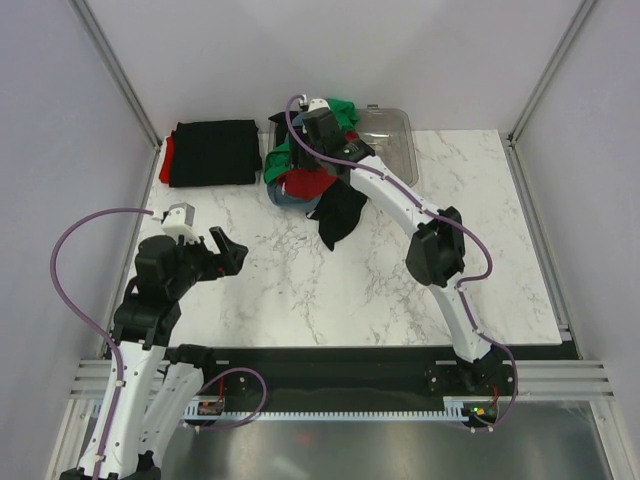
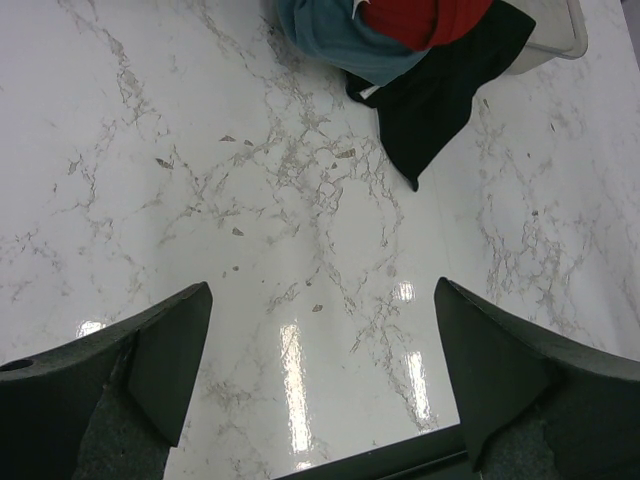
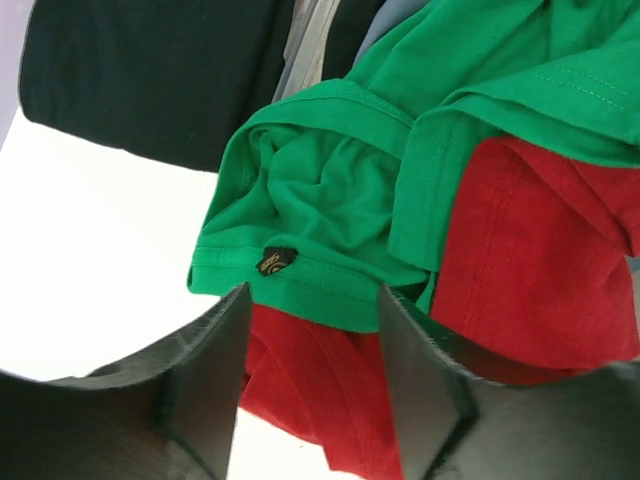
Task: Fold and stack the t-shirts
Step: Grab the tshirt from the pile
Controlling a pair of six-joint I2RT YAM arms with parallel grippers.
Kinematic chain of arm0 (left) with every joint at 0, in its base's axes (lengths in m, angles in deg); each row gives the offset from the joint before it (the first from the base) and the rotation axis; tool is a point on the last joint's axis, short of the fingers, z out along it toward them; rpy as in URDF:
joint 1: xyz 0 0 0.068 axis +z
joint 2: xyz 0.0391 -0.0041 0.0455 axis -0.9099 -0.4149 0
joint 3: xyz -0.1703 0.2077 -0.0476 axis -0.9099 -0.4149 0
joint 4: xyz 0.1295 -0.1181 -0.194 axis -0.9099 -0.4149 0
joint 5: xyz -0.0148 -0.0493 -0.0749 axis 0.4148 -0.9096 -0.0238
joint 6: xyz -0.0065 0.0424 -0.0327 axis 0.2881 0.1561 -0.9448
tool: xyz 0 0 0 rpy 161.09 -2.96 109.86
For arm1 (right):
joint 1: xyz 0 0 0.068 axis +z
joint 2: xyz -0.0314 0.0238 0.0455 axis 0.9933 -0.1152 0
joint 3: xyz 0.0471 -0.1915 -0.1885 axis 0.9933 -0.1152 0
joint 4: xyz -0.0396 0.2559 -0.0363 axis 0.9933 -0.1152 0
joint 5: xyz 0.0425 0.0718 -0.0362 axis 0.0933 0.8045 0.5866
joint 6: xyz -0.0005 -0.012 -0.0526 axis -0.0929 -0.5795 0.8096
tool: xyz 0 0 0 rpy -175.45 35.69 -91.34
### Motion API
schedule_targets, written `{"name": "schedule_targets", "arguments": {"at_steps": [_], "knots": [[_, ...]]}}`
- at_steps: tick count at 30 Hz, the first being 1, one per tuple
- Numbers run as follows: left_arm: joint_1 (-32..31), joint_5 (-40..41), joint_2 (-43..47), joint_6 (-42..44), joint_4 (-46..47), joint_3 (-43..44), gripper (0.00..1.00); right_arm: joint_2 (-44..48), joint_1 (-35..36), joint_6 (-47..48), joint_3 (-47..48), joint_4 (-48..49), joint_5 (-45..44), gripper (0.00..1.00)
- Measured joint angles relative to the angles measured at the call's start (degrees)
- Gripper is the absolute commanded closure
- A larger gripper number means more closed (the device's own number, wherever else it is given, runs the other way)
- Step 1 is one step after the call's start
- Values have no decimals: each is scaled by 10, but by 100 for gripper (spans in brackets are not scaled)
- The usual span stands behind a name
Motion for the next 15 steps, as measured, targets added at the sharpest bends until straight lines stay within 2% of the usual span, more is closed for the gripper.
{"name": "schedule_targets", "arguments": {"at_steps": [7,15], "knots": [[0,0,1,0,0,0,0,-23,0,-2,0,5,2,44],[0,0,2,0,0,0,0,-34,0,-1,0,8,0,59]]}}
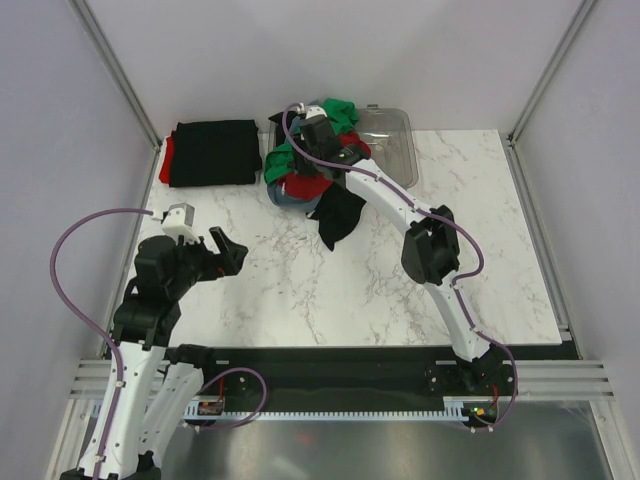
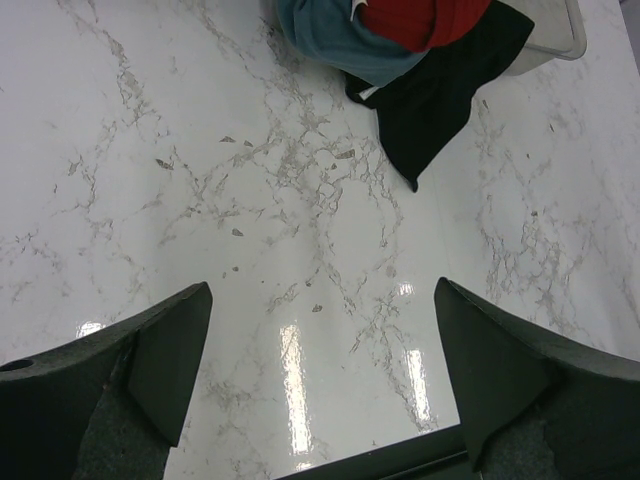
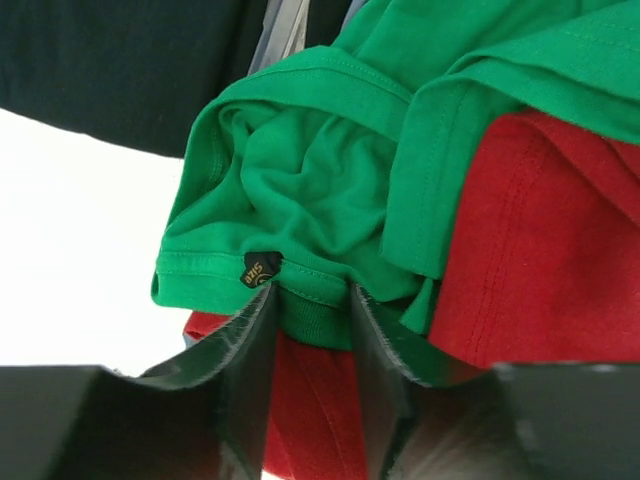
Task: Fold and stack the t-shirts
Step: Grab the tshirt from the pile
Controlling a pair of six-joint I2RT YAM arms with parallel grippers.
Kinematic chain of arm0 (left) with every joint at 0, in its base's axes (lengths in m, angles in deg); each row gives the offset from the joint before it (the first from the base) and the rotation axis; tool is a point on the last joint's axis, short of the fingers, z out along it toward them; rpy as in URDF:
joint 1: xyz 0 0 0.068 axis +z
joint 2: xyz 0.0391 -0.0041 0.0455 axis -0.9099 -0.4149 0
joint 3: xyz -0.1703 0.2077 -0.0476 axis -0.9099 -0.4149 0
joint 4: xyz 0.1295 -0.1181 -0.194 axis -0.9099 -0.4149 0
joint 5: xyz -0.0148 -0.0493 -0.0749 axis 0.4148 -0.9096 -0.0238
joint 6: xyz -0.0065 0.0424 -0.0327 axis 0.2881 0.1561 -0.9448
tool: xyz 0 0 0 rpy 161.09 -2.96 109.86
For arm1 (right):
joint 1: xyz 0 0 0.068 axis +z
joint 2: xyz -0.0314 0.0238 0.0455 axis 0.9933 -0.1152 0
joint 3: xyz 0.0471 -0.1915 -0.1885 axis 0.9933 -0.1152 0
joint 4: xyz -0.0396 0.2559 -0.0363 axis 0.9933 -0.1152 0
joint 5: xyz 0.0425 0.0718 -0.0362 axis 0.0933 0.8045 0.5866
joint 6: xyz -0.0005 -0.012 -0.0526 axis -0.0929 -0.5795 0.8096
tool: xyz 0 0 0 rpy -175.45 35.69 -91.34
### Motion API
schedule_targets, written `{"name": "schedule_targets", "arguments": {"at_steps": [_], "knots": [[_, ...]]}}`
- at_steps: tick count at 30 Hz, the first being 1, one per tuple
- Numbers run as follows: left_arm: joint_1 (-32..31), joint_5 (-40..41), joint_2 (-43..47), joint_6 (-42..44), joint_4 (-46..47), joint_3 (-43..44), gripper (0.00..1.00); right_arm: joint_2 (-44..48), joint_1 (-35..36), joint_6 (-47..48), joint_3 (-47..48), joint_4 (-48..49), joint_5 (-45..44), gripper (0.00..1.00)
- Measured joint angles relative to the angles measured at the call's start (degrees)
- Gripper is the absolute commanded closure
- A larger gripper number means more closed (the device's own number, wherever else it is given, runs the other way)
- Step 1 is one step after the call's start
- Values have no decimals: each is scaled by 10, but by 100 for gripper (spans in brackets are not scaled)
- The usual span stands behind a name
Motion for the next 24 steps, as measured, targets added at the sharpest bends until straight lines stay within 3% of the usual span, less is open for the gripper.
{"name": "schedule_targets", "arguments": {"at_steps": [5,19,24], "knots": [[0,0,0,0,0,0,0,0,0,2,0,4,-11,70],[0,0,0,0,0,0,0,6,0,4,6,27,-13,62],[0,0,0,0,0,0,0,11,0,6,13,40,-11,78]]}}
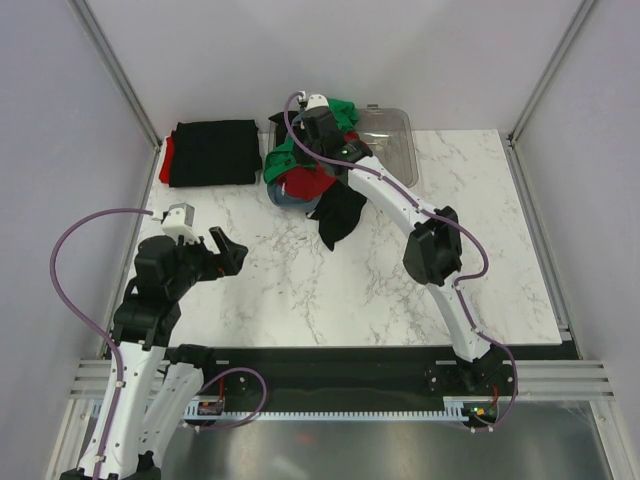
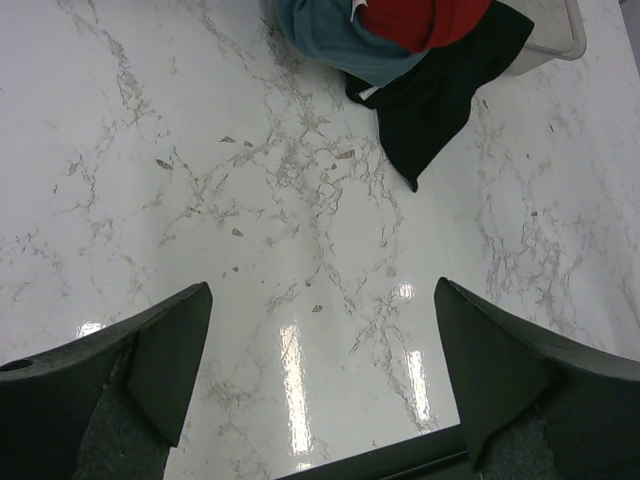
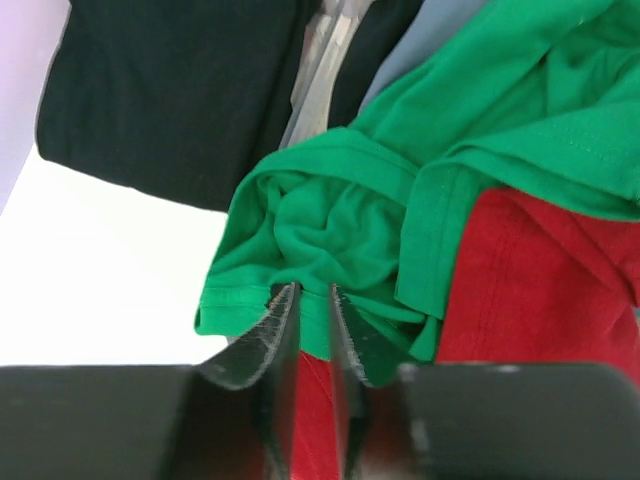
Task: Fold and stack the t-shirts
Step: Grab the tshirt from the pile
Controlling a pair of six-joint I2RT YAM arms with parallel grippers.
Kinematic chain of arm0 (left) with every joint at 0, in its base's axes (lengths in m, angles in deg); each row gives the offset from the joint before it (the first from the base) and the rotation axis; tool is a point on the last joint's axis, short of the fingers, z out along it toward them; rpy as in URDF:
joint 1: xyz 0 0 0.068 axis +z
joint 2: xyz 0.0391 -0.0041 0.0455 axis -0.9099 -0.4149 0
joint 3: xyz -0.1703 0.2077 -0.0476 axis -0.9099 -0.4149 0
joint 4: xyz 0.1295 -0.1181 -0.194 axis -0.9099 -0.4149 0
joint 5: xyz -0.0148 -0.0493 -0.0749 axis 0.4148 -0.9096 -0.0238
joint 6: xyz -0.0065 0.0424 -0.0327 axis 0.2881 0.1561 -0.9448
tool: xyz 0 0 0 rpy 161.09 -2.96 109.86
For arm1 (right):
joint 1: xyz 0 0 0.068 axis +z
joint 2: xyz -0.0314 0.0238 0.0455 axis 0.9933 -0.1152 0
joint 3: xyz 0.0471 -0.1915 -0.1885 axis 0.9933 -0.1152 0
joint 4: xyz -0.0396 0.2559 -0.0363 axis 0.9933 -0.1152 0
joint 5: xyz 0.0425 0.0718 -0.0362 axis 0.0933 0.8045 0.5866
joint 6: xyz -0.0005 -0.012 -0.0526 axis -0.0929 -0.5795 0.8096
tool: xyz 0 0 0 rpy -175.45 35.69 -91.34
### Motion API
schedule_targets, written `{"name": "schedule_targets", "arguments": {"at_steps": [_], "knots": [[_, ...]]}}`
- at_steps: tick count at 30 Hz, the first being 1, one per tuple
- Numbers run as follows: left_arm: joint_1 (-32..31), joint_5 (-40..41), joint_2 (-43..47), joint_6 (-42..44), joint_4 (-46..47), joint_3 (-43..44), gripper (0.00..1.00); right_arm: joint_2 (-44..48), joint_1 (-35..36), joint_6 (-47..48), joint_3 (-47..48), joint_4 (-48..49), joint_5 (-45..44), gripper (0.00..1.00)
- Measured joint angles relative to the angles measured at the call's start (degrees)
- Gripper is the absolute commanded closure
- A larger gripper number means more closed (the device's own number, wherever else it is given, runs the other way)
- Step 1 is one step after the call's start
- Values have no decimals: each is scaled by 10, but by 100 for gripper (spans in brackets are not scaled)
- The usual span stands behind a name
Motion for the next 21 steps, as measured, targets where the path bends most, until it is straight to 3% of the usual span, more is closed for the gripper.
{"name": "schedule_targets", "arguments": {"at_steps": [4,7,9,21], "knots": [[0,0,0,0,0,0,0,4,0,0,0,8,0,75],[0,0,0,0,0,0,0,4,0,-1,-1,10,0,54],[0,0,0,0,0,0,0,4,0,0,-1,9,0,48],[0,0,0,0,0,0,0,3,0,5,-1,1,-2,57]]}}
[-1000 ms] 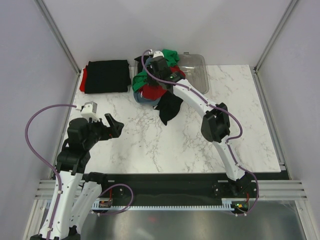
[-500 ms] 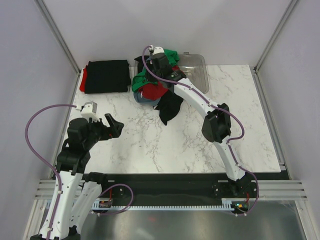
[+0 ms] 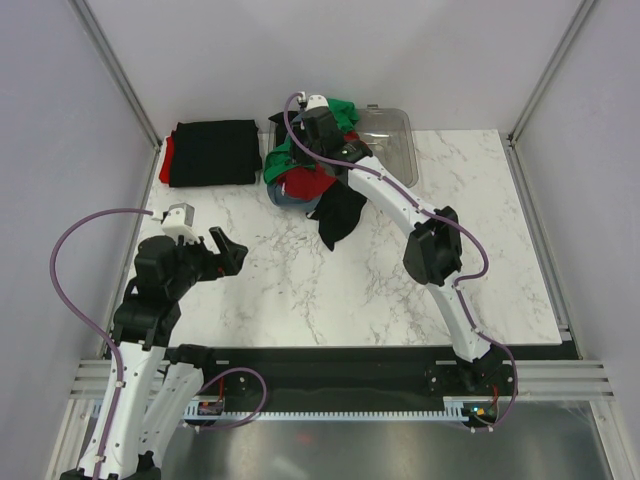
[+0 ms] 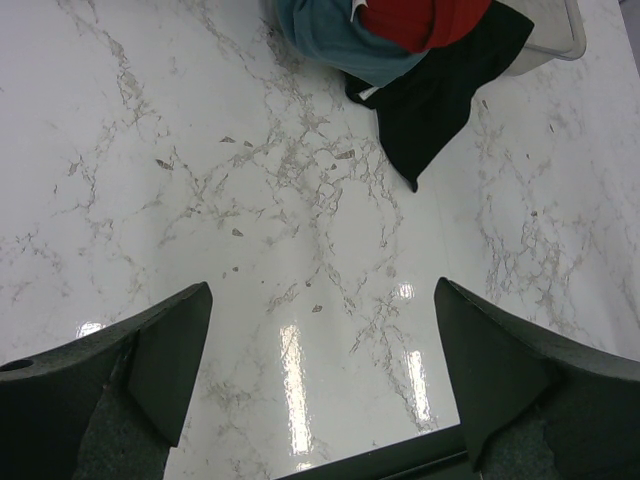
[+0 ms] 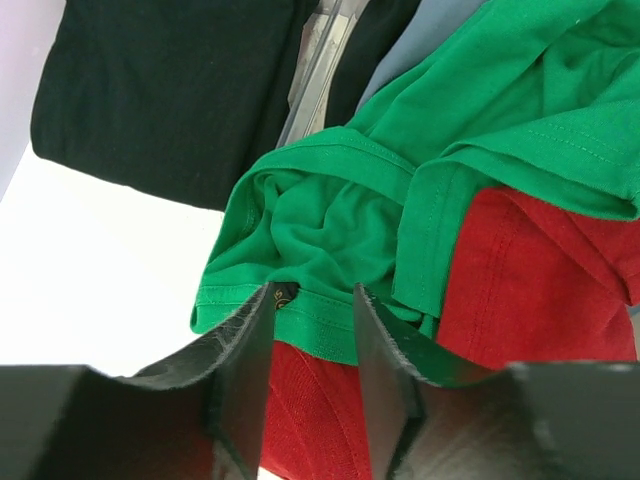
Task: Fold and stack the t-shirts
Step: Grab the tshirt from the pile
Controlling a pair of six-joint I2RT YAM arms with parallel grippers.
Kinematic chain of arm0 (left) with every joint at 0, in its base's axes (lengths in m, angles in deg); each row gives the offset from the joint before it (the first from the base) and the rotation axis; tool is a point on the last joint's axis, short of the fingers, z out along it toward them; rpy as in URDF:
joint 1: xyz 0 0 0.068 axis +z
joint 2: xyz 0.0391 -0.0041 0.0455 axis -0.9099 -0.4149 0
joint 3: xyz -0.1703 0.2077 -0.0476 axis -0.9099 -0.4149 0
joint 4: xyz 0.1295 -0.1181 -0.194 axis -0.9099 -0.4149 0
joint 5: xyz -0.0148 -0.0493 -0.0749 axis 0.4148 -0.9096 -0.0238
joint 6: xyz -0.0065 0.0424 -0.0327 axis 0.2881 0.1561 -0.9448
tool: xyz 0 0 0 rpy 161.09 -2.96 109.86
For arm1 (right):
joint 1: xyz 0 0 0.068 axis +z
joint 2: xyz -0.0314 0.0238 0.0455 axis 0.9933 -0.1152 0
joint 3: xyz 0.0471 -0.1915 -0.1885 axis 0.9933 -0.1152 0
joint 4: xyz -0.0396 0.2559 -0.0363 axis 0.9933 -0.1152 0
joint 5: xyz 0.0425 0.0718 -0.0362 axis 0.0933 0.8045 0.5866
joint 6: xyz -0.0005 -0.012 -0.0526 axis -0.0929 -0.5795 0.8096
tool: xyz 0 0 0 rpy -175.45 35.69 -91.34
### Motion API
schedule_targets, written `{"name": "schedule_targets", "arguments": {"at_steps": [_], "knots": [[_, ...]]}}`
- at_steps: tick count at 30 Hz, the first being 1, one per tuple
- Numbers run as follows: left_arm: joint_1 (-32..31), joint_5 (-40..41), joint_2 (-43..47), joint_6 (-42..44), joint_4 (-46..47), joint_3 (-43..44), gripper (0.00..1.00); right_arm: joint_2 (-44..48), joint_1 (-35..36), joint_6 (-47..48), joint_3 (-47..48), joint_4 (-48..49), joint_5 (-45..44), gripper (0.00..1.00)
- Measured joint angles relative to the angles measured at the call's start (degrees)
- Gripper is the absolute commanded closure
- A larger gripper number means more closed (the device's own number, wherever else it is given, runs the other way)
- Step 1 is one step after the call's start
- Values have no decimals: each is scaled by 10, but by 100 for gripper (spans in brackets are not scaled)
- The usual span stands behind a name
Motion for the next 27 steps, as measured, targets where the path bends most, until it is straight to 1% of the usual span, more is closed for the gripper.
{"name": "schedule_targets", "arguments": {"at_steps": [2,5,13,19,21,25,27], "knots": [[0,0,0,0,0,0,0,-2,0,1,0,0,0,62],[0,0,0,0,0,0,0,-4,0,1,1,-3,0,64],[1,0,2,0,0,0,0,-5,0,1,1,-9,1,59],[2,0,4,0,0,0,0,-9,1,1,1,-12,0,60],[2,0,4,0,0,0,0,-14,1,1,1,-13,0,62],[2,0,4,0,0,0,0,-24,1,1,1,-15,0,69],[2,0,4,0,0,0,0,-27,1,1,1,-17,0,70]]}}
